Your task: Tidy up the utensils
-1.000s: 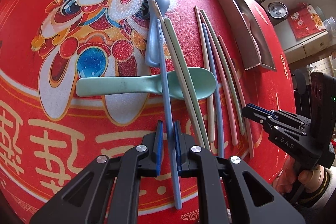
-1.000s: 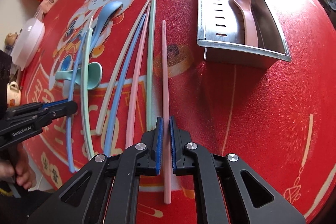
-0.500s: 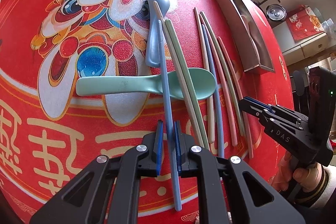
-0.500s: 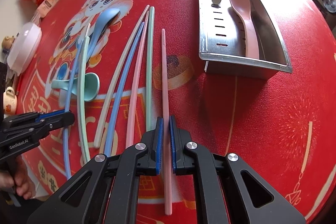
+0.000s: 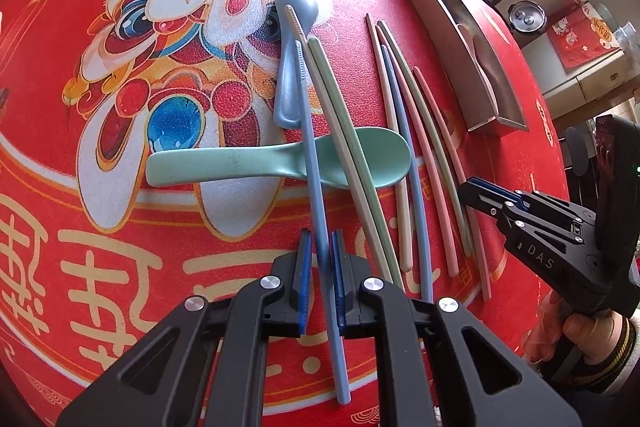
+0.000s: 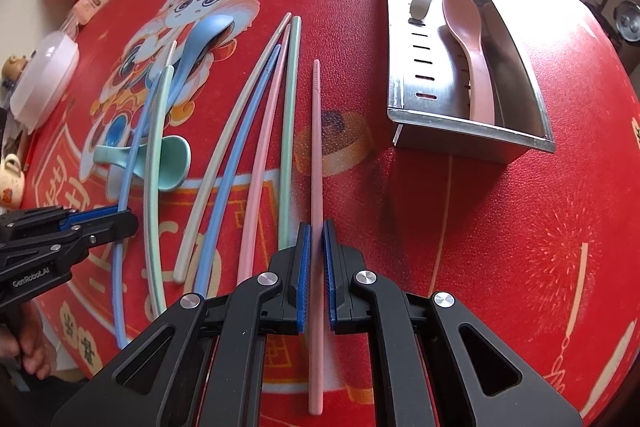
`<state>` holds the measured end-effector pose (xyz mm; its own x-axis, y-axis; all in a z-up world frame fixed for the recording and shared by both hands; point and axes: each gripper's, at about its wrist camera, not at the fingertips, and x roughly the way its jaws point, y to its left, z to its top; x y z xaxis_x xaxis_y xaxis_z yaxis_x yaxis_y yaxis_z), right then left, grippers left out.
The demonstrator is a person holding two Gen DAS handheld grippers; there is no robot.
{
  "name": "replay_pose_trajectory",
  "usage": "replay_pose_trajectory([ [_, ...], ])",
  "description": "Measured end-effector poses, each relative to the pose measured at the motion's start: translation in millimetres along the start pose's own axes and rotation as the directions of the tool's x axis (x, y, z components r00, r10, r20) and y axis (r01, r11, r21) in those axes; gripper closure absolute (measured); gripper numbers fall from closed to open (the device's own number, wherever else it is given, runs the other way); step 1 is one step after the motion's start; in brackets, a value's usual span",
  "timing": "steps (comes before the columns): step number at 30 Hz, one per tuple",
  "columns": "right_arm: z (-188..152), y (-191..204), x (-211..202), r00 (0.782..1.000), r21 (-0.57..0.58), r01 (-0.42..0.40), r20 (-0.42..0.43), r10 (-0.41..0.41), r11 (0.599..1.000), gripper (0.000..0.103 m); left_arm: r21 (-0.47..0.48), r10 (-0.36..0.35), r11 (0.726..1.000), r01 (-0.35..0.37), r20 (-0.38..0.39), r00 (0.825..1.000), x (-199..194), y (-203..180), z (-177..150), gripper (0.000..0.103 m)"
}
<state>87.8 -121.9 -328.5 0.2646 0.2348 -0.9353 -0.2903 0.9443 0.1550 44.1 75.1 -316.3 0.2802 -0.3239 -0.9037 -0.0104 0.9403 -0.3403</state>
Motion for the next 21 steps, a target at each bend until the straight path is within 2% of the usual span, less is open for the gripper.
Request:
replay_pose_trajectory([
  [5, 1, -3, 0, 1.000, 0.000, -0.024, -0.005, 0.024, 1.000, 0.096, 0.002, 0.015, 1.000, -0.015, -0.002, 1.000, -3, 0, 1, 0.097],
  [9, 0, -2, -3, 1.000, -0.004, -0.009, -0.007, 0.009, 1.000, 0.096, 0.003, 0.011, 1.000, -0.011, 0.018, 1.000, -12, 1, 3, 0.097],
  [16, 2, -6, -13, 0.999, 0.013, -0.045, 0.013, 0.045, 0.999, 0.097, 0.003, 0.001, 1.000, -0.001, 0.039, 0.999, -23, 1, 3, 0.097],
  [19, 3, -1, -8, 1.000, -0.023, 0.019, -0.011, -0.020, 1.000, 0.097, -0.017, 0.002, 1.000, -0.001, 0.036, 0.999, -22, 4, 3, 0.097],
  [21, 4, 0, -6, 1.000, -0.026, 0.014, -0.012, -0.015, 1.000, 0.095, -0.020, 0.001, 1.000, -0.001, 0.033, 0.999, -22, 4, 2, 0.097],
])
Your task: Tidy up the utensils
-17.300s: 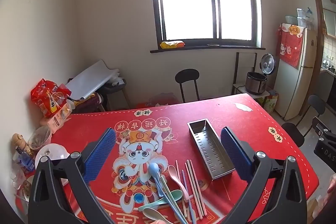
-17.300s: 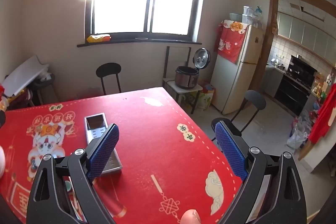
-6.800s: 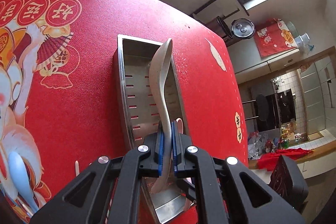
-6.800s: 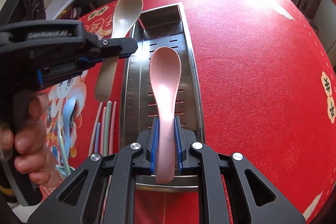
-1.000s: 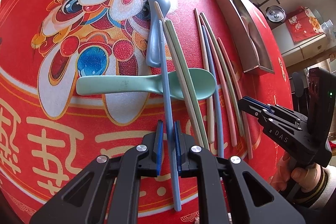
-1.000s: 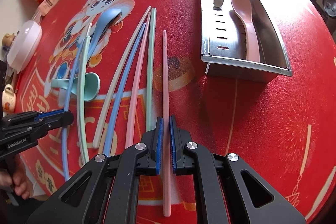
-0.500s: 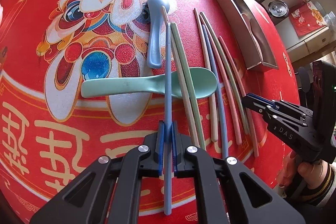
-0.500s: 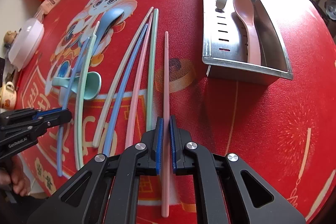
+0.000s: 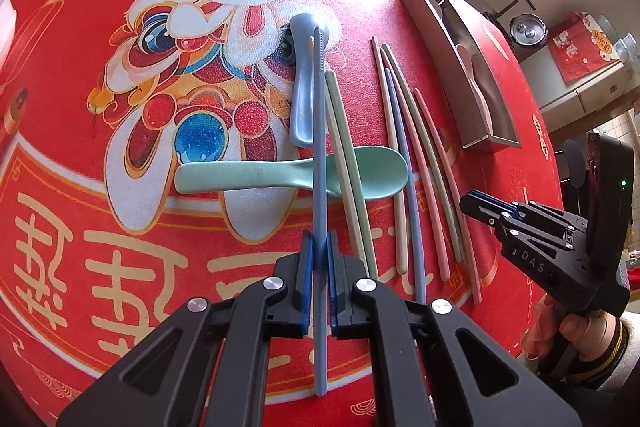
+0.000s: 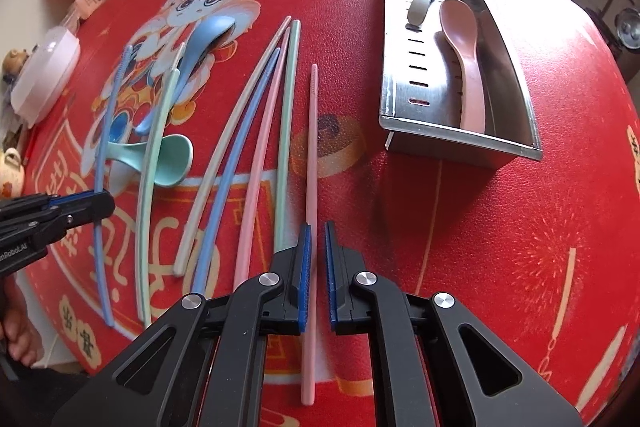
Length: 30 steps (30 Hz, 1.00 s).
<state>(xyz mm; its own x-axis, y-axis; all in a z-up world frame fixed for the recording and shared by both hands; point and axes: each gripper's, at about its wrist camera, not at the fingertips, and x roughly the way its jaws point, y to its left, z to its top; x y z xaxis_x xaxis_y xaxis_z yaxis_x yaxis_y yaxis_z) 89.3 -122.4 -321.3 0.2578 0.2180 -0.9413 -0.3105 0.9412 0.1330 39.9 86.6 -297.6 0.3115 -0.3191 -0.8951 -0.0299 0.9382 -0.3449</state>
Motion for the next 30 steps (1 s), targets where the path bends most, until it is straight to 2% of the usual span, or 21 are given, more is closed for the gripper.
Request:
replay_pose_trajectory([
  [11, 6, 9, 10, 0.999, -0.034, 0.024, -0.039, -0.025, 0.999, 0.095, -0.014, -0.001, 1.000, 0.000, -0.008, 1.000, 2, 5, -1, 0.097],
  [22, 14, 16, 15, 0.996, -0.010, 0.051, -0.068, -0.052, 0.999, 0.093, -0.021, -0.002, 1.000, 0.001, -0.012, 1.000, 3, 7, -3, 0.097],
  [26, 15, 13, 16, 0.996, 0.026, 0.034, -0.080, -0.031, 0.999, 0.093, -0.027, -0.001, 1.000, 0.000, -0.013, 1.000, 4, 8, -6, 0.097],
  [30, 17, 14, 16, 0.993, -0.002, 0.042, -0.110, -0.042, 0.999, 0.093, -0.037, -0.001, 0.999, 0.001, -0.012, 1.000, 4, 11, -7, 0.097],
])
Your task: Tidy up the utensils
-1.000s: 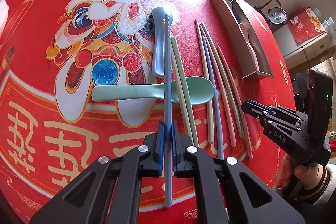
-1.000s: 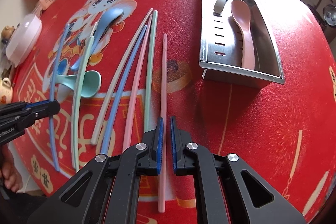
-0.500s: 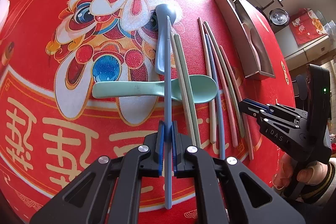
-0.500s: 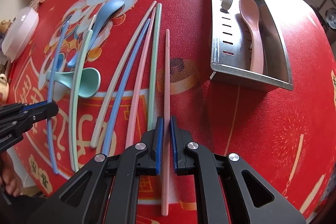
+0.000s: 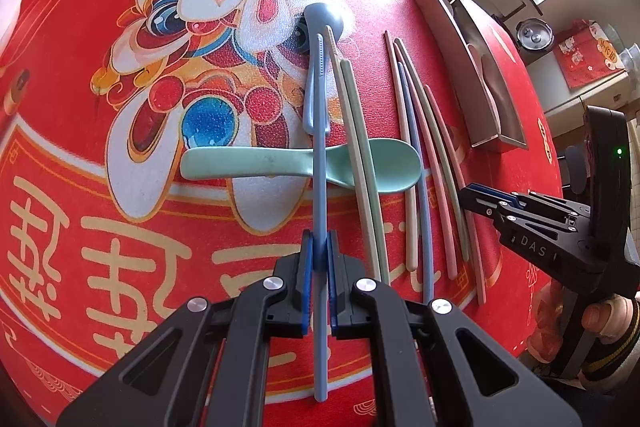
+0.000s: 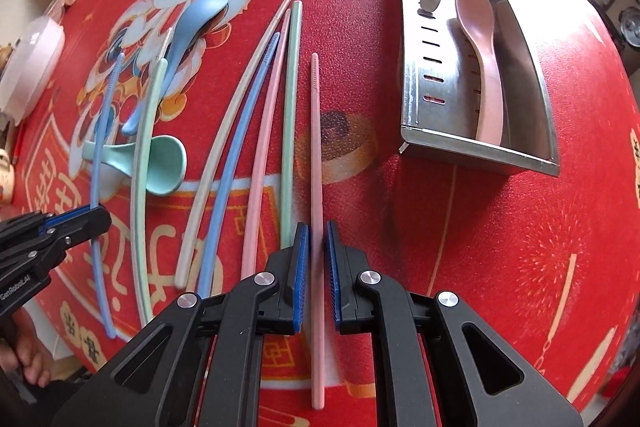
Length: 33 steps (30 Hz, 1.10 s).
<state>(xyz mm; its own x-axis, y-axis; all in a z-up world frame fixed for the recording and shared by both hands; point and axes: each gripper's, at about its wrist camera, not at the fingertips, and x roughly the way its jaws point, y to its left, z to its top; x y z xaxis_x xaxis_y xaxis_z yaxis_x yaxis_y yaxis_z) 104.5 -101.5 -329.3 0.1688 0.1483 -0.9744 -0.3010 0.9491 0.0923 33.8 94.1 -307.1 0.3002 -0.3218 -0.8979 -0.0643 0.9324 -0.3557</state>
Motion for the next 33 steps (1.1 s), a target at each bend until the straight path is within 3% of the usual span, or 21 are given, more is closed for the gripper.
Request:
replay_pose_trajectory([
  [12, -2, 4, 1, 1.000, -0.022, -0.018, 0.024, 0.018, 1.000, 0.097, 0.004, 0.000, 1.000, 0.000, 0.002, 1.000, -1, 0, 0, 0.097],
  [33, -11, -25, -54, 0.977, 0.075, -0.165, 0.152, 0.152, 0.984, 0.097, 0.053, -0.068, 0.996, 0.067, 0.019, 0.998, -27, -14, 19, 0.097],
])
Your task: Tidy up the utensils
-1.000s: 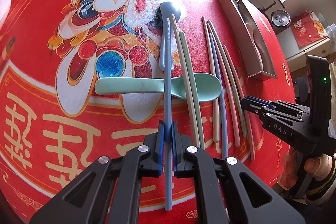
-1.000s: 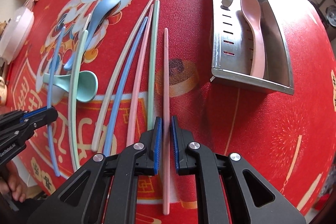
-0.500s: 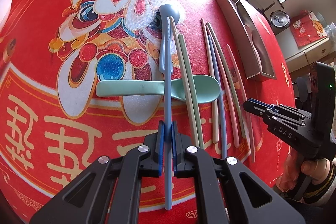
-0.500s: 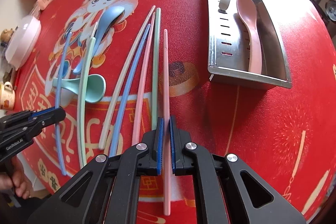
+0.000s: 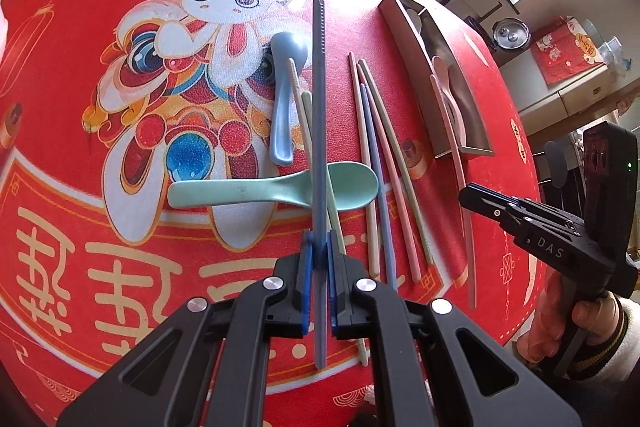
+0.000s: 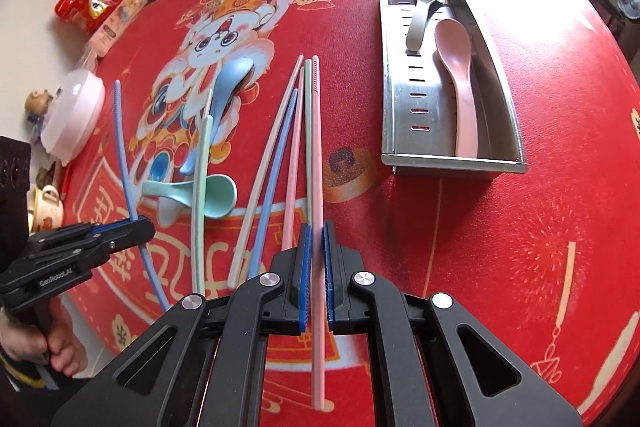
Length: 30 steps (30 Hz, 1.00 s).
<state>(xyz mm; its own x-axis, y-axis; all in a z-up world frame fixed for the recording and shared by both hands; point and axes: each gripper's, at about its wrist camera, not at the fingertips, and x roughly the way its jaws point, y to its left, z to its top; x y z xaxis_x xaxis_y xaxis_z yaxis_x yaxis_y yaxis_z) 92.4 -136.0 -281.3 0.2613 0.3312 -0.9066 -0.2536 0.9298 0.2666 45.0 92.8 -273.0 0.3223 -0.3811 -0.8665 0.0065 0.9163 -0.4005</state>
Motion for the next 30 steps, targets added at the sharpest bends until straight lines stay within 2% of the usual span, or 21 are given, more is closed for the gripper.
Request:
replay_pose_trajectory([
  [8, 1, -7, -9, 1.000, 0.025, -0.017, 0.021, 0.017, 1.000, 0.097, 0.055, -0.046, 0.997, 0.046, -0.004, 0.999, -3, -19, 6, 0.097],
  [17, 2, -18, -20, 0.999, 0.064, -0.021, 0.050, 0.018, 0.998, 0.097, 0.063, -0.104, 0.992, 0.105, -0.015, 0.994, -14, -35, 24, 0.097],
  [30, 27, -50, -45, 0.992, 0.149, -0.012, 0.127, -0.007, 0.989, 0.097, 0.137, -0.180, 0.973, 0.186, -0.057, 0.982, 5, -85, 70, 0.097],
])
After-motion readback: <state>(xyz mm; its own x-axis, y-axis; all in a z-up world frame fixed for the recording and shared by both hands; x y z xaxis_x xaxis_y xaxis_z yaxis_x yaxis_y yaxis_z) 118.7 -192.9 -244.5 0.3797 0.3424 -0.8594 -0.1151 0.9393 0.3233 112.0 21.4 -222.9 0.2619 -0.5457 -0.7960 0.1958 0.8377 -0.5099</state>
